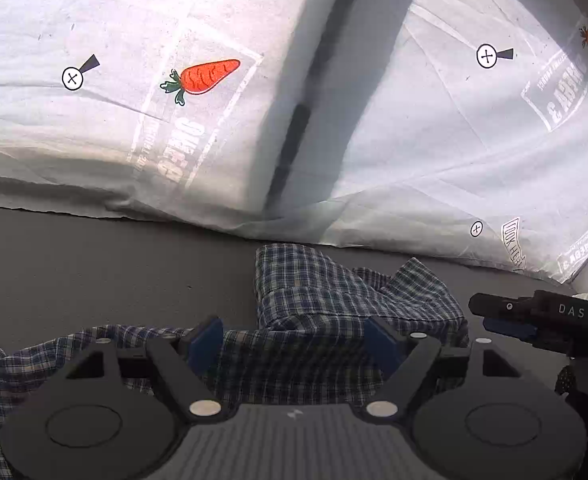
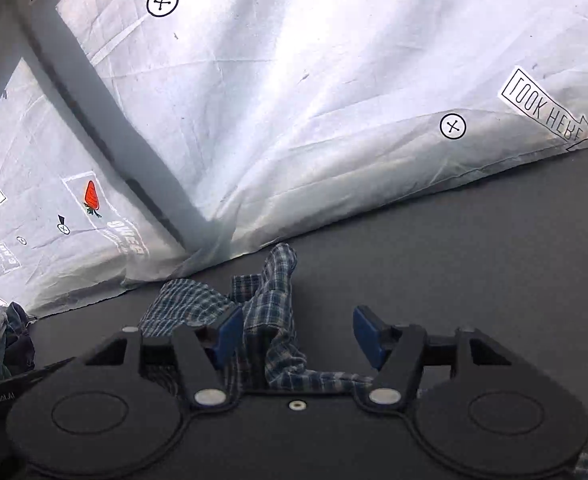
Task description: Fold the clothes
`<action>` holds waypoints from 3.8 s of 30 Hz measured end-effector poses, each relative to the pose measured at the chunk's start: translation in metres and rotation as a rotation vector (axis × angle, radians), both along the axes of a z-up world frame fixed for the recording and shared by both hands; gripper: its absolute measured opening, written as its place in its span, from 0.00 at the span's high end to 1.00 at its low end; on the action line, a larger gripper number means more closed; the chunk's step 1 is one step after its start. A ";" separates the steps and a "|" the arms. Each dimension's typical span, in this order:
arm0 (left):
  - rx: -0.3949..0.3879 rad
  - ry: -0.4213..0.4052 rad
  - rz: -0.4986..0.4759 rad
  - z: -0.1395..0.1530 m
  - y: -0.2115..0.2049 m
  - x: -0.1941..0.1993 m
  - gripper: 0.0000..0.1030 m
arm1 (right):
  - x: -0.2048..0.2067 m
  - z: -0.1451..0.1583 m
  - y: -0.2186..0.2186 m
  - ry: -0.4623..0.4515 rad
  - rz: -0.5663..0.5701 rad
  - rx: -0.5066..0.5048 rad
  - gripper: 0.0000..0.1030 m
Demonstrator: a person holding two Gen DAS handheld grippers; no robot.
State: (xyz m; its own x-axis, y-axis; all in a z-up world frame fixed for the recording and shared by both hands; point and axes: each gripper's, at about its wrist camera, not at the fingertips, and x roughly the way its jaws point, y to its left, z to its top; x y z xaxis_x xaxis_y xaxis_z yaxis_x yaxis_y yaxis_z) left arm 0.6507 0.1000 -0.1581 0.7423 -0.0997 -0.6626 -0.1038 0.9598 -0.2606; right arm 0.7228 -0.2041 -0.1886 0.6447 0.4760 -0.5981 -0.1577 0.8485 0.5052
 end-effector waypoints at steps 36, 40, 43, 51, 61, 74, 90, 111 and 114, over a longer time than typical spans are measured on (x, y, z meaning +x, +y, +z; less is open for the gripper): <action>-0.012 -0.030 0.239 0.021 0.004 -0.105 0.17 | -0.093 0.035 0.009 -0.169 0.127 -0.354 0.01; -0.029 0.140 0.293 -0.004 -0.040 -0.193 0.17 | -0.152 0.017 -0.006 -0.149 0.189 -0.382 0.01; -0.082 0.213 0.314 -0.021 -0.070 -0.254 0.17 | -0.197 0.004 -0.017 -0.134 0.235 -0.402 0.01; 0.019 0.285 0.356 -0.027 -0.124 -0.337 0.14 | -0.315 -0.031 -0.045 -0.093 0.358 -0.457 0.00; -0.066 0.294 0.480 -0.008 -0.122 -0.388 0.14 | -0.356 -0.045 -0.058 -0.236 0.332 -0.471 0.00; -0.023 0.234 0.564 0.008 -0.012 -0.419 0.13 | -0.361 -0.046 -0.057 -0.249 0.309 -0.473 0.00; -0.125 0.133 0.678 0.003 0.218 -0.430 0.13 | -0.370 0.007 0.010 0.020 -0.189 -0.445 0.00; -0.088 0.189 0.672 -0.027 0.308 -0.332 0.11 | -0.295 -0.034 0.161 0.069 -0.128 -0.537 0.00; -0.003 0.208 0.661 -0.029 0.300 -0.321 0.12 | -0.300 -0.039 0.161 -0.002 -0.156 -0.527 0.00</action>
State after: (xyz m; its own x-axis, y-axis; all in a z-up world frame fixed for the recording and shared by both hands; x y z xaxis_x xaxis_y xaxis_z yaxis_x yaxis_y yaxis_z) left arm 0.3297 0.3995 -0.1869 0.5056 0.3279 -0.7981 -0.7144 0.6777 -0.1742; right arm 0.4228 -0.0431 -0.2274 0.6850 0.0110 -0.7285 -0.0102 0.9999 0.0056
